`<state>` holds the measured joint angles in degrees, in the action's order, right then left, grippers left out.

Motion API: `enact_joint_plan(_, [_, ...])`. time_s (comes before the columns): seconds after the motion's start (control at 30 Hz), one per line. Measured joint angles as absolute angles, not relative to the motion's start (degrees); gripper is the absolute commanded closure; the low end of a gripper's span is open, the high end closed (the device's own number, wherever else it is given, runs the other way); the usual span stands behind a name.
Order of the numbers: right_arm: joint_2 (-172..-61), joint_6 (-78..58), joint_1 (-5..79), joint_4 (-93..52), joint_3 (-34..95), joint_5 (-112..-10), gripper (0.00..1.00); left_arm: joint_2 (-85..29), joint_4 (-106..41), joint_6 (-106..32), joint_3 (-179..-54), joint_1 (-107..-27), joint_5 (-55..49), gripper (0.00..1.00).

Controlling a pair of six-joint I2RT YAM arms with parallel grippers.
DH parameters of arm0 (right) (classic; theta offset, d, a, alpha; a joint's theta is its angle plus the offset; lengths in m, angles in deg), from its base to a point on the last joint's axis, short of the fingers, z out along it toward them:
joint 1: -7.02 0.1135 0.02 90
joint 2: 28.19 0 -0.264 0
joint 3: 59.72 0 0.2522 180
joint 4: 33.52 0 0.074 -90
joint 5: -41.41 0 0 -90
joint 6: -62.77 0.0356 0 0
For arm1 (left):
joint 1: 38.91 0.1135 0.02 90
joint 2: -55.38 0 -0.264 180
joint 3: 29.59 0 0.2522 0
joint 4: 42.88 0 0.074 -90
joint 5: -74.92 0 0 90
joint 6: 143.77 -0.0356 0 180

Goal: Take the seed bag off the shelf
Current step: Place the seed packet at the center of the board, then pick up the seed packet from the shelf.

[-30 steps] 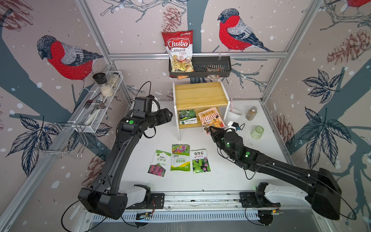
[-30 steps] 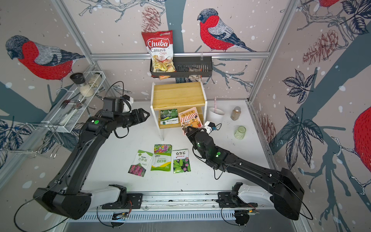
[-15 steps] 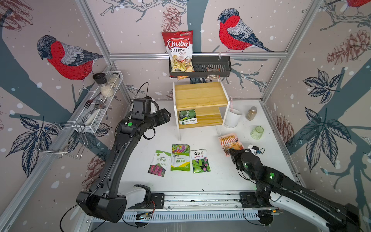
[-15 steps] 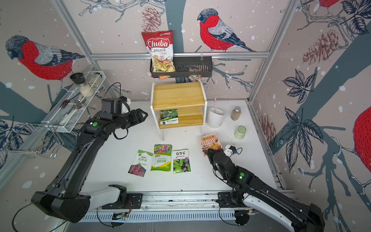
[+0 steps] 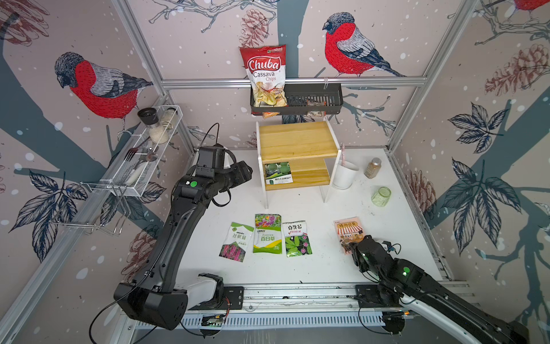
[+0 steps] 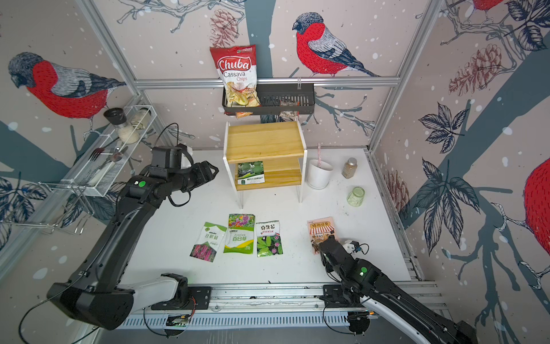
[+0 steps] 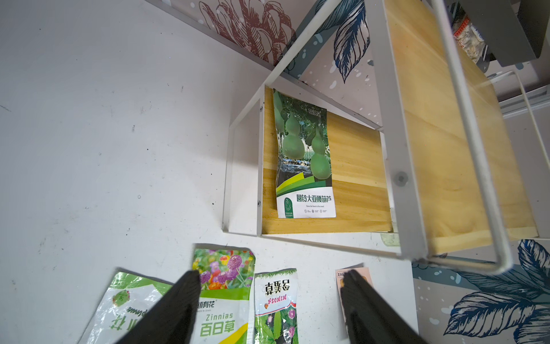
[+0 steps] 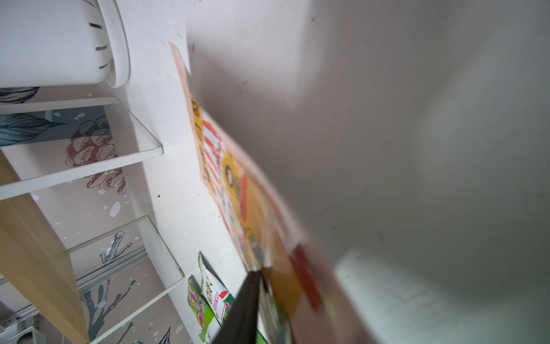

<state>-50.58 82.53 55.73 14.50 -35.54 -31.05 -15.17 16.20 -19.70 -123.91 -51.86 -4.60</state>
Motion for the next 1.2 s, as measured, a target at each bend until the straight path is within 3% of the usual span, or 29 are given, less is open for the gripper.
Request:
enact_joint_plan(0.17, [-53.7, 83.1, 54.8, 21.9, -29.6, -32.4, 0.00, -15.4, 16.2, -19.7, -123.6, -51.9, -4.6, 0.22])
enact_joint_plan(0.37, [-62.5, 76.7, 54.7, 24.4, -13.4, -30.9, 0.00, -15.9, 16.2, -19.7, -123.6, -51.9, -4.5, 0.21])
enact_joint_plan(0.63, [-87.4, 62.8, 56.2, -0.4, -6.8, -34.2, 0.00, -17.7, 16.2, -20.8, -125.8, -51.9, -4.3, 0.22])
enact_joint_plan(0.97, [-116.2, 51.1, 56.9, -25.3, 10.9, -39.0, 0.00, -16.9, 15.7, -23.3, -128.5, -51.9, -1.3, 0.21])
enact_joint_plan(1.03, [-119.9, 50.0, 56.5, -27.3, 14.1, -39.8, 0.00, -16.7, 14.8, -23.9, -128.5, -51.9, 0.0, 0.15])
enact_joint_plan(1.07, [-121.3, 49.5, 56.4, -28.0, 15.3, -40.0, 0.00, -16.9, 14.5, -24.1, -128.5, -51.9, 0.3, 0.06])
enact_joint_plan(1.2, [-126.7, 48.9, 56.1, -30.0, 19.7, -40.2, 0.00, -18.1, 14.6, -24.4, -129.4, -51.9, 1.7, 0.05])
